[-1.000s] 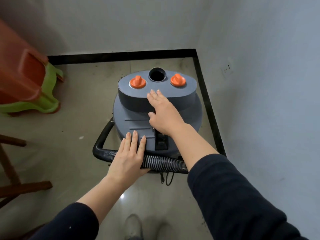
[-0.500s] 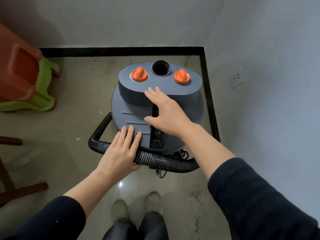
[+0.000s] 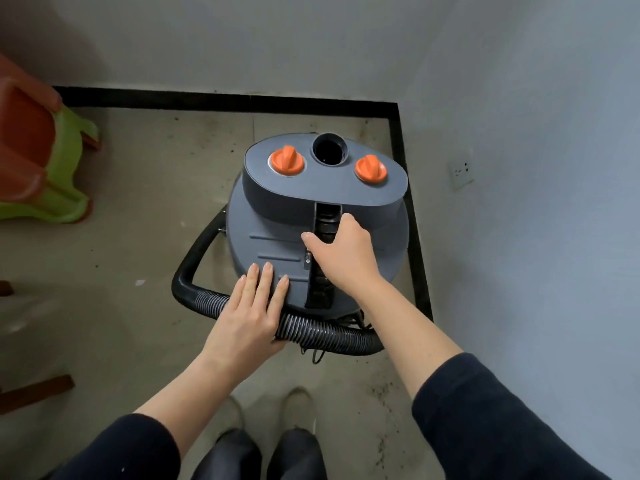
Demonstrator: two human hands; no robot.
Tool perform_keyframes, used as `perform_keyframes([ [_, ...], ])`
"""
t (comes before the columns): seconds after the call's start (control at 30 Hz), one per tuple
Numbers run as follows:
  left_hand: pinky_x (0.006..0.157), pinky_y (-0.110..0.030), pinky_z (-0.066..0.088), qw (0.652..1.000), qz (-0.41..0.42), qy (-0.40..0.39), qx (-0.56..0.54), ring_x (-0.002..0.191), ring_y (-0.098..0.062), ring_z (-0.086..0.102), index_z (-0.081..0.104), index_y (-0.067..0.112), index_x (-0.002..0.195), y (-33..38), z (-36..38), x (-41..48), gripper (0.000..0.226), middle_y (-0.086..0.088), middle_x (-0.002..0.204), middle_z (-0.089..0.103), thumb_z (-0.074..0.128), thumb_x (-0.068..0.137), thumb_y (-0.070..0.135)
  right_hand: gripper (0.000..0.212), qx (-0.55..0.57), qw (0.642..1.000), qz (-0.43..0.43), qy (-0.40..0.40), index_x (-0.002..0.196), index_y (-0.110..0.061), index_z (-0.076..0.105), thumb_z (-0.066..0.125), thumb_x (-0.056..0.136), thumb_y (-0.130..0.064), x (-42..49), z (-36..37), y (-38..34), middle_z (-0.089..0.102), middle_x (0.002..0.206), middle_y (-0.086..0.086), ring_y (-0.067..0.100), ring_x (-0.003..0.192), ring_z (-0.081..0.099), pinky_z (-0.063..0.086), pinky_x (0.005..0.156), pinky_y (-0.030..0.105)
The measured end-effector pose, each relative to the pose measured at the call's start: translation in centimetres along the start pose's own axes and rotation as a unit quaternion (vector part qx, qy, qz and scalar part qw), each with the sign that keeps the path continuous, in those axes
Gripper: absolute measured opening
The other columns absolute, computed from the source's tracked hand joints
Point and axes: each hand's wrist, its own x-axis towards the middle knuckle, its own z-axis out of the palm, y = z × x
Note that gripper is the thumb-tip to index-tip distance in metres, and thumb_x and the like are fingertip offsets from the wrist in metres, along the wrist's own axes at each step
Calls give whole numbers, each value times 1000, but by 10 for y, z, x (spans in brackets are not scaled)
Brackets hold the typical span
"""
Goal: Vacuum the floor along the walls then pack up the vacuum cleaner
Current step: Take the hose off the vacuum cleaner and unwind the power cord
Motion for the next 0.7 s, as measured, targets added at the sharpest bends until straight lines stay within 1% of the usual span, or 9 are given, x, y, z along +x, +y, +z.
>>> perform_keyframes([
  [0.13, 93, -58, 48, 1000, -11, 0, 3, 115, -51, 56, 61, -6, 125, -4, 2, -13, 101, -35, 127, 55, 93, 43, 43, 35, -15, 1000, -12, -16, 85, -12, 42, 67, 87, -36, -6, 5, -6, 47, 79, -2, 10, 68, 45, 31, 53, 25],
  [0.2, 92, -59, 48, 1000, -22, 1, 1, 114, -52, 56, 62, -6, 124, -4, 5, -22, 99, -36, 127, 55, 93, 44, 43, 34, -26, 999, -16, -30, 85, -12, 42, 67, 87, -35, -9, 11, -10, 46, 79, -3, 9, 66, 43, 32, 53, 25],
  [0.37, 92, -60, 48, 998, -55, -15, -6, 114, -53, 56, 60, -8, 124, 1, 10, -49, 98, -38, 126, 55, 92, 48, 44, 32, -56, 994, -48, -77, 93, -9, 46, 67, 86, -32, -18, 30, -20, 54, 83, 0, 13, 70, 51, 36, 53, 26],
  [0.47, 92, -59, 49, 997, -73, -31, -16, 113, -54, 56, 60, -9, 124, 6, 12, -58, 91, -39, 125, 55, 90, 55, 43, 32, -83, 988, -68, -109, 95, -9, 45, 66, 87, -31, -20, 35, -27, 51, 83, -1, 10, 69, 47, 34, 53, 24],
  [0.57, 92, -58, 50, 995, -89, -42, -11, 111, -53, 58, 60, -9, 124, 9, 12, -62, 86, -40, 123, 55, 88, 60, 42, 32, -109, 981, -87, -136, 97, -10, 44, 66, 88, -32, -17, 38, -38, 49, 84, -3, 11, 70, 46, 34, 55, 24],
  [0.63, 91, -57, 50, 994, -102, -47, 4, 109, -54, 58, 60, -9, 124, 10, 11, -60, 84, -40, 123, 55, 90, 59, 35, 34, -132, 974, -107, -153, 97, -11, 44, 67, 88, -34, -13, 40, -45, 48, 84, -4, 11, 72, 46, 32, 55, 23],
  [0.7, 90, -57, 50, 992, -113, -49, 19, 109, -54, 58, 58, -9, 125, 10, 11, -57, 83, -41, 122, 55, 92, 58, 26, 35, -148, 967, -125, -168, 99, -12, 43, 67, 89, -35, -7, 42, -52, 50, 89, -3, 15, 77, 48, 33, 56, 23],
])
